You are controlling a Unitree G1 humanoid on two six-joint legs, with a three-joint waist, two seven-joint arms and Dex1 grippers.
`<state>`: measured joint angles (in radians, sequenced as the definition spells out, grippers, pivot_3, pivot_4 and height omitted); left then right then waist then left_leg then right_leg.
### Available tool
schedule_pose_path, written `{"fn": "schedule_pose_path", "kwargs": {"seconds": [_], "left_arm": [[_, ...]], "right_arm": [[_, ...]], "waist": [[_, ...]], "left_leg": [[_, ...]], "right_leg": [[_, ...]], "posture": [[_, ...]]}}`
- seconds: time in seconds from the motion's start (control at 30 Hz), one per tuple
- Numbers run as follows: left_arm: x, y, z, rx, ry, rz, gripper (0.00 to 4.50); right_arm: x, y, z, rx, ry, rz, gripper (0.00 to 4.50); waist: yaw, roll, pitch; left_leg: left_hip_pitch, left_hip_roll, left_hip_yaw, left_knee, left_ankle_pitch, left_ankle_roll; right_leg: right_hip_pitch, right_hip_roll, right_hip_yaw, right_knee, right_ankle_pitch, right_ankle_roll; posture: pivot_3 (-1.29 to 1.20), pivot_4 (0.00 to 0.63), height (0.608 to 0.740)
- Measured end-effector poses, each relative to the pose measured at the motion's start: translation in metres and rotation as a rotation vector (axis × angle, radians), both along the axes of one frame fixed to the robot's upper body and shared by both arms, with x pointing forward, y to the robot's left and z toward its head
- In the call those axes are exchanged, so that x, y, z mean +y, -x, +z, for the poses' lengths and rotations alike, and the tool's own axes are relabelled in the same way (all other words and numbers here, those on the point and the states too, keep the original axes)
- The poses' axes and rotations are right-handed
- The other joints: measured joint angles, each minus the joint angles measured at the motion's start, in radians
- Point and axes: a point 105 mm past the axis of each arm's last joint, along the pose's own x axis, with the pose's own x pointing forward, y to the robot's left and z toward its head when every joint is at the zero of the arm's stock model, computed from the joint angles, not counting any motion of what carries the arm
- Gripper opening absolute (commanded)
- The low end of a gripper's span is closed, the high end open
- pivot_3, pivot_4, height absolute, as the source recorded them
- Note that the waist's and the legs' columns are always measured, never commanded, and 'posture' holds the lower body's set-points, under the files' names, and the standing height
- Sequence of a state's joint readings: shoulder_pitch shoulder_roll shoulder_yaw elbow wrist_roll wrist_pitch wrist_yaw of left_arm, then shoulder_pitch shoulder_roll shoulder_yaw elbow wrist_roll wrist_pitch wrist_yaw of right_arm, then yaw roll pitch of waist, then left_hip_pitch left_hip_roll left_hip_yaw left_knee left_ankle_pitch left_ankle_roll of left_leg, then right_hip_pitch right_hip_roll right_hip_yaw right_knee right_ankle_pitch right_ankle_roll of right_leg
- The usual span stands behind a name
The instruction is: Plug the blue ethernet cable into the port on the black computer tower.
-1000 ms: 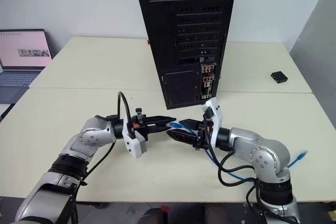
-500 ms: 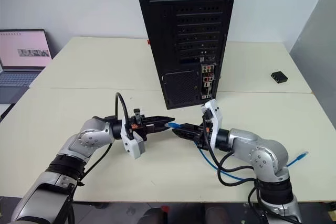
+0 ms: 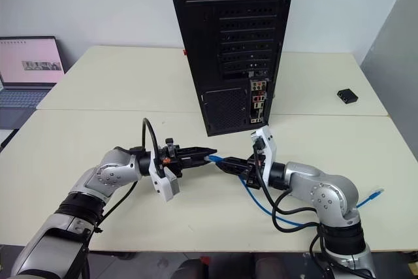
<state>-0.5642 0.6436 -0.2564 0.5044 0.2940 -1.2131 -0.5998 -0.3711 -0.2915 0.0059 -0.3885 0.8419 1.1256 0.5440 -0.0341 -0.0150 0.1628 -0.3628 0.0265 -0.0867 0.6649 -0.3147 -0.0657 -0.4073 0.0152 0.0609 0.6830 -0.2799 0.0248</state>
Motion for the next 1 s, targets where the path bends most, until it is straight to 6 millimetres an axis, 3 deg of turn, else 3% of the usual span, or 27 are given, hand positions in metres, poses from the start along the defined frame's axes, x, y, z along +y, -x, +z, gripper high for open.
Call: {"fn": "schedule_pose_path", "kwargs": {"seconds": [0.17,0.2,0.5,0.67,0.87,1.0], "left_arm": [[-0.001,0.000,-0.001,0.011,0.006,-0.002,0.25],[-0.001,0.000,-0.002,0.035,0.014,-0.003,0.95],[0.001,0.005,-0.008,0.134,0.018,-0.020,2.67],[0.006,-0.003,-0.010,0.222,0.045,0.039,2.67],[0.021,-0.003,-0.038,0.625,0.081,0.178,2.67],[0.020,-0.009,-0.035,0.797,0.162,0.256,2.67]], "right_arm": [[-0.001,0.000,-0.001,0.000,0.006,0.000,0.00],[-0.001,0.000,-0.001,0.000,0.007,0.001,0.00],[-0.003,-0.001,-0.001,-0.005,0.017,-0.007,0.00],[-0.005,-0.002,-0.001,-0.015,0.018,-0.020,0.00],[-0.019,-0.013,0.005,-0.097,0.062,-0.132,0.00],[-0.030,-0.024,0.013,-0.212,0.141,-0.256,0.00]], "waist": [[0.000,0.000,0.000],[-0.001,0.000,0.000],[-0.001,0.000,0.000],[-0.001,0.000,0.000],[-0.012,0.001,0.000],[-0.011,0.001,0.000]], "left_leg": [[0.000,0.000,0.000,0.000,0.000,0.000],[0.000,0.000,0.000,0.000,0.000,0.000],[0.000,0.000,0.000,0.000,0.000,0.000],[0.000,0.000,0.000,0.000,0.000,0.000],[0.000,0.000,-0.001,0.000,0.000,0.000],[0.000,0.000,-0.001,0.000,0.000,0.000]], "right_leg": [[0.000,0.000,0.000,0.000,0.000,0.000],[0.000,0.000,0.000,0.000,0.000,0.000],[0.000,0.000,0.000,0.000,0.000,0.000],[0.000,0.000,0.000,0.000,0.000,0.000],[0.000,0.000,0.000,0.000,0.000,0.000],[0.000,0.000,-0.001,0.001,0.000,0.000]], "posture": [[0.00,0.150,0.740],[0.00,0.150,0.740],[0.00,0.150,0.740],[0.00,0.150,0.740],[0.00,0.150,0.740],[0.00,0.150,0.740]]}}
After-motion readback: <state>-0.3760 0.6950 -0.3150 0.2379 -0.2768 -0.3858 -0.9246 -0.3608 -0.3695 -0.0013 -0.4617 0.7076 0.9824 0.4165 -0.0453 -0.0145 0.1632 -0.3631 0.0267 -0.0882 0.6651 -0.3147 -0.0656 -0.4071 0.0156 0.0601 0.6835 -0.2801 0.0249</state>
